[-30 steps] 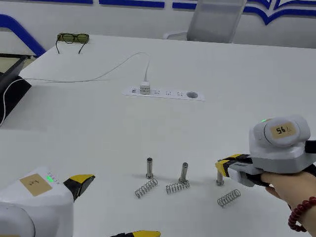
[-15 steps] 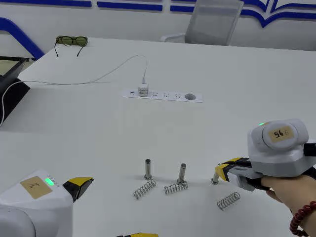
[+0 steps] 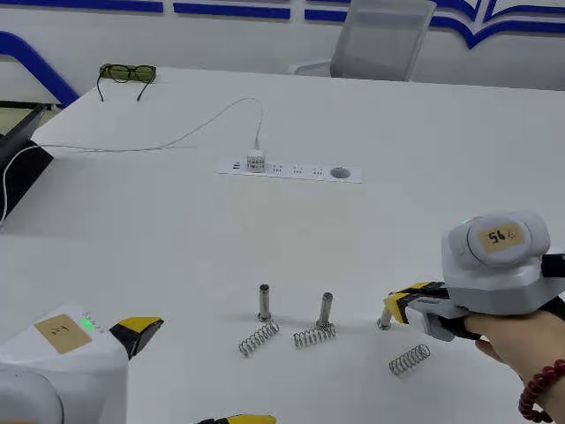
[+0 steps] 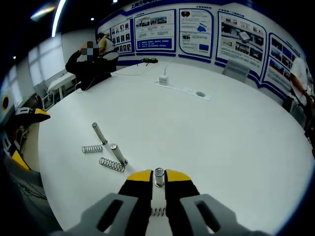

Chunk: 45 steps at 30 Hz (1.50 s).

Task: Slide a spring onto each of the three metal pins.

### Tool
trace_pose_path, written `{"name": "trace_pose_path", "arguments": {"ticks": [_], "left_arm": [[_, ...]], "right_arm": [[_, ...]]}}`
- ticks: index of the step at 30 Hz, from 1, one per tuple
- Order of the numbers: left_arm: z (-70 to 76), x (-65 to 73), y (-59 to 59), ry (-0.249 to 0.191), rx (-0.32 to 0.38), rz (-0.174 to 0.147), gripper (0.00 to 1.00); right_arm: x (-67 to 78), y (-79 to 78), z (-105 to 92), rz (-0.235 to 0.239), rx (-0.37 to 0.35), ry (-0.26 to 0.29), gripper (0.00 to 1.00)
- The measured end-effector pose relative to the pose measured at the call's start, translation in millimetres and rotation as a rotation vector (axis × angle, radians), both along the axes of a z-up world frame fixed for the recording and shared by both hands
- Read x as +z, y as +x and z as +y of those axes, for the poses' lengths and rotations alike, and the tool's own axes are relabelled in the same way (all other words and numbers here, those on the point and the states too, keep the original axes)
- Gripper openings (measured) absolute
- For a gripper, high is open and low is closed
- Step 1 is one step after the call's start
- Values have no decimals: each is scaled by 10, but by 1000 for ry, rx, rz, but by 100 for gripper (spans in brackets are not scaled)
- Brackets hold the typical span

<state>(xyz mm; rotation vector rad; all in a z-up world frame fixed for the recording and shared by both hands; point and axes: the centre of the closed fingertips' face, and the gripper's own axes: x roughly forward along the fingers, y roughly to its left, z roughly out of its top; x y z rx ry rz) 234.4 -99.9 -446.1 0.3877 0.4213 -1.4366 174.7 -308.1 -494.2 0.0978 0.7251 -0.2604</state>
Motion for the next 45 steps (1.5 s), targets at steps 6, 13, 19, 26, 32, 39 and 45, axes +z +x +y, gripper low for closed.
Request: {"name": "trace_pose_path", "arguments": {"ticks": [6,13,19,26,32,39,45], "left_arm": [[-27,-24,39,7,-7,-12,83],[-66,-90,101,23,-16,-21,75],[-147,-167,169,33,-28,-25,65],[-241,-240,233,38,-41,-25,60],[-298,-381,297,77,-68,-45,50],[-370,-556,336,104,-94,-41,42],[-461,-648,329,99,-123,-54,35]], "right_arm": [[32,-3,16,-7,4,-10,19],[152,5,61,-82,3,10,29],[297,25,159,-167,13,41,38],[416,1,266,-229,55,48,47],[454,-44,363,-271,95,58,55],[442,-150,416,-283,100,65,59],[445,-190,493,-302,128,57,62]]}}
